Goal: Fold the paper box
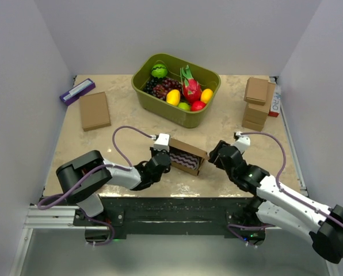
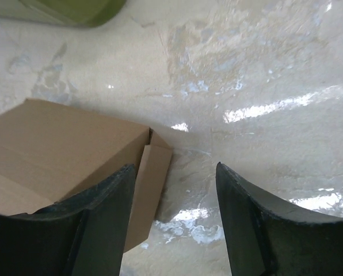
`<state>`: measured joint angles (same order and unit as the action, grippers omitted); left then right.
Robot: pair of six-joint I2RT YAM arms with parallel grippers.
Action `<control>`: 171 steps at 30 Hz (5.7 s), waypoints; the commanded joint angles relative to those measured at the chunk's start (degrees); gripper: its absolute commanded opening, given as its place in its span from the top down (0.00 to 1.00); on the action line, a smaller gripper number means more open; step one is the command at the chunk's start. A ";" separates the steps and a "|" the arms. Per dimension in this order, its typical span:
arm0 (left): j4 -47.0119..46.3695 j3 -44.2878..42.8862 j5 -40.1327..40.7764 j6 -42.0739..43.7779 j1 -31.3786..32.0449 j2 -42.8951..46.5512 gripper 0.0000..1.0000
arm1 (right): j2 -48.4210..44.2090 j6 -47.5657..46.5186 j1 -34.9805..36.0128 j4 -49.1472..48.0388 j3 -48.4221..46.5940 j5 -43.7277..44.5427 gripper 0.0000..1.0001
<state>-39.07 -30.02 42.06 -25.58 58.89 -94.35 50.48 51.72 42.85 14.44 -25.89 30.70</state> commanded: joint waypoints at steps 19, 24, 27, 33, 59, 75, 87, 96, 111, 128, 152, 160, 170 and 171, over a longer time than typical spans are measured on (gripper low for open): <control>19.64 -2.32 1.62 0.45 0.26 0.65 1.00 | -9.60 -1.63 0.74 7.26 -10.59 5.33 0.40; 20.96 -3.81 1.97 -0.08 0.17 0.65 1.00 | -14.26 0.74 0.74 15.44 -9.18 9.64 0.39; 20.96 -4.17 1.62 0.36 0.17 0.39 1.00 | -16.99 1.27 0.74 15.54 -8.39 9.82 0.39; 20.09 -3.99 1.09 1.41 0.26 -0.31 1.00 | -11.47 -0.04 0.74 4.48 -9.00 1.23 0.40; 25.53 0.58 -1.72 2.29 1.22 14.44 0.37 | 21.40 4.97 14.54 -16.90 -8.82 -0.29 0.42; 40.80 0.40 -9.36 -1.13 1.13 24.73 0.16 | 25.37 5.49 14.98 -16.81 -10.23 0.59 0.42; 55.40 -0.04 -11.65 -7.11 -1.32 38.79 0.14 | 23.35 5.58 15.07 -15.76 -10.06 1.12 0.42; 56.21 -8.20 -18.06 -8.34 -2.73 48.02 0.14 | 18.17 4.61 14.98 -11.72 -10.06 3.14 0.41; 46.01 -12.17 -33.36 -5.88 -3.61 40.65 0.13 | 17.81 5.67 14.98 -10.66 -9.27 2.70 0.41; 49.44 -0.13 -31.52 -6.67 -10.03 44.25 0.20 | 14.30 6.20 14.98 -6.88 -8.39 4.46 0.40; 58.14 10.58 -16.32 -20.82 -10.64 62.88 0.04 | 13.76 7.25 14.89 -9.25 -3.38 -6.26 0.28; 55.51 15.60 -14.99 -25.92 -11.08 57.44 0.05 | 23.87 5.06 14.11 -13.38 -7.41 -7.23 0.27; 41.10 21.23 -30.10 -24.95 -10.91 48.13 0.17 | 35.20 -1.62 8.31 -20.76 -14.35 -16.26 0.27; 37.78 21.32 -31.07 -24.95 -10.38 47.33 0.18 | 37.04 -2.41 7.69 -21.81 -15.41 -17.59 0.27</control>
<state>7.60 -10.59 18.57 -49.98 48.01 -43.29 83.66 53.84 52.73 -1.78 -35.83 18.79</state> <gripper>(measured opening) 0.837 0.727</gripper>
